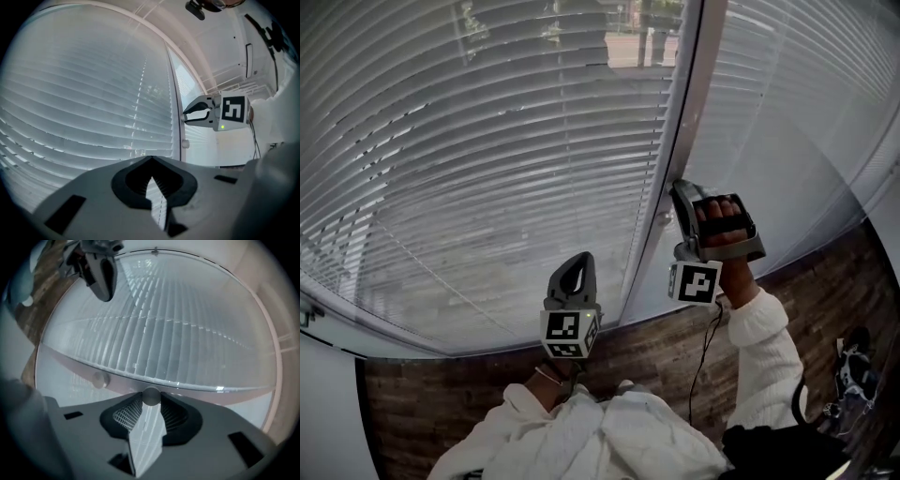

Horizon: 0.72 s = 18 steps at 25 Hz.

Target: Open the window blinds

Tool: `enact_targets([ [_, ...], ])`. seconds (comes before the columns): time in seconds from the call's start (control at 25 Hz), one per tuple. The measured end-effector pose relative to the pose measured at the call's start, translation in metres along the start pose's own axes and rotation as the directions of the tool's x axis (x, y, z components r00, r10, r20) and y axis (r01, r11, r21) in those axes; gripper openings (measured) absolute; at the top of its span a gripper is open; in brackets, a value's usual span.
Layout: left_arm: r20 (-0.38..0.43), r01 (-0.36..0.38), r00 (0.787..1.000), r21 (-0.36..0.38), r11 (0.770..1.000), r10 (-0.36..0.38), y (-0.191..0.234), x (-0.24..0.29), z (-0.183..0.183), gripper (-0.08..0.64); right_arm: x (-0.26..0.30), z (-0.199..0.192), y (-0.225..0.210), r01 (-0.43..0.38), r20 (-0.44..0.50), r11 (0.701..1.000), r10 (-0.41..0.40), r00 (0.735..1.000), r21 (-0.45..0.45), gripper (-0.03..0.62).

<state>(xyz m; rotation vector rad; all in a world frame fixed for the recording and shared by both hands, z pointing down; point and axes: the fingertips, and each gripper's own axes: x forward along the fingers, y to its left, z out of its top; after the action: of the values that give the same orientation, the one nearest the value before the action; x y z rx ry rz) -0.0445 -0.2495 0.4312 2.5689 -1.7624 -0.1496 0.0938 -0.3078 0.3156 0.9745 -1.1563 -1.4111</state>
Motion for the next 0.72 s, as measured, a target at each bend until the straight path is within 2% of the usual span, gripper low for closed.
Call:
enact_targets([
  [0.08, 0.003, 0.006, 1.000, 0.000, 1.000, -0.006, -0.003, 0.002, 0.000, -0.003, 0.000, 0.001, 0.001, 0.022, 0.005, 0.997, -0.022, 1.000, -0.081, 0.123],
  [0.12, 0.005, 0.008, 1.000, 0.000, 1.000, -0.008, -0.005, 0.003, 0.000, -0.003, 0.000, 0.000, 0.001, 0.036, 0.013, 0.996, -0.035, 0.999, -0.087, 0.124],
  [0.16, 0.007, 0.009, 1.000, -0.001, 1.000, -0.009, -0.005, 0.003, 0.000, -0.002, 0.000, 0.000, 0.001, 0.047, 0.023, 0.998, -0.046, 0.999, -0.048, 0.124],
  [0.2, 0.008, 0.008, 1.000, -0.003, 1.000, -0.008, -0.005, 0.004, 0.000, -0.003, 0.000, -0.001, 0.001, 0.049, 0.034, 0.998, -0.050, 0.998, 0.048, 0.124],
  [0.24, 0.009, 0.008, 1.000, -0.004, 1.000, -0.007, -0.005, 0.004, 0.001, -0.003, -0.001, -0.003, 0.001, 0.036, 0.041, 0.980, -0.045, 0.998, 0.194, 0.124],
  [0.28, 0.009, 0.007, 1.000, -0.005, 1.000, -0.007, -0.005, 0.004, 0.000, -0.003, -0.001, -0.006, 0.000, 0.013, 0.044, 0.929, -0.031, 0.999, 0.371, 0.128],
  [0.32, 0.007, 0.006, 1.000, -0.007, 1.000, -0.006, -0.005, 0.005, 0.000, -0.003, -0.002, -0.010, -0.001, -0.015, 0.047, 0.832, -0.013, 0.999, 0.554, 0.143],
  [0.36, 0.005, 0.005, 1.000, -0.010, 1.000, -0.005, -0.004, 0.006, 0.000, -0.003, -0.003, -0.014, -0.001, -0.047, 0.058, 0.686, 0.008, 0.998, 0.726, 0.165],
  [0.4, 0.001, 0.006, 1.000, -0.014, 1.000, -0.006, -0.004, 0.007, -0.001, -0.003, -0.003, -0.017, -0.001, -0.084, 0.082, 0.485, 0.025, 0.996, 0.870, 0.187],
  [0.44, -0.002, 0.008, 1.000, -0.018, 1.000, -0.008, -0.005, 0.008, -0.002, -0.003, -0.003, -0.019, -0.001, -0.124, 0.120, 0.239, 0.031, 0.992, 0.963, 0.202],
  [0.48, -0.005, 0.012, 1.000, -0.020, 1.000, -0.012, -0.006, 0.010, -0.002, -0.003, -0.002, -0.020, 0.000, -0.164, 0.164, -0.019, 0.024, 0.986, 0.986, 0.206],
  [0.52, -0.006, 0.020, 1.000, -0.022, 1.000, -0.020, -0.009, 0.010, -0.003, -0.003, -0.002, -0.020, 0.000, -0.197, 0.204, -0.245, 0.004, 0.979, 0.949, 0.206],
  [0.56, -0.007, 0.029, 1.000, -0.023, 0.999, -0.029, -0.011, 0.011, -0.003, -0.003, -0.002, -0.019, -0.002, -0.219, 0.230, -0.416, -0.024, 0.973, 0.882, 0.204],
  [0.6, -0.008, 0.038, 0.999, -0.023, 0.999, -0.038, -0.014, 0.011, -0.003, -0.003, -0.002, -0.018, -0.005, -0.231, 0.240, -0.538, -0.054, 0.969, 0.810, 0.204],
  [0.64, -0.009, 0.047, 0.999, -0.023, 0.999, -0.047, -0.017, 0.011, -0.004, -0.003, -0.002, -0.018, -0.008, -0.235, 0.239, -0.627, -0.079, 0.968, 0.743, 0.204],
  [0.68, -0.011, 0.055, 0.998, -0.022, 0.998, -0.055, -0.019, 0.011, -0.004, -0.003, -0.001, -0.017, -0.010, -0.233, 0.233, -0.693, -0.096, 0.968, 0.683, 0.202],
  [0.72, -0.012, 0.063, 0.998, -0.021, 0.998, -0.063, -0.021, 0.011, -0.005, -0.003, 0.001, -0.017, -0.011, -0.225, 0.224, -0.742, -0.103, 0.969, 0.631, 0.201],
])
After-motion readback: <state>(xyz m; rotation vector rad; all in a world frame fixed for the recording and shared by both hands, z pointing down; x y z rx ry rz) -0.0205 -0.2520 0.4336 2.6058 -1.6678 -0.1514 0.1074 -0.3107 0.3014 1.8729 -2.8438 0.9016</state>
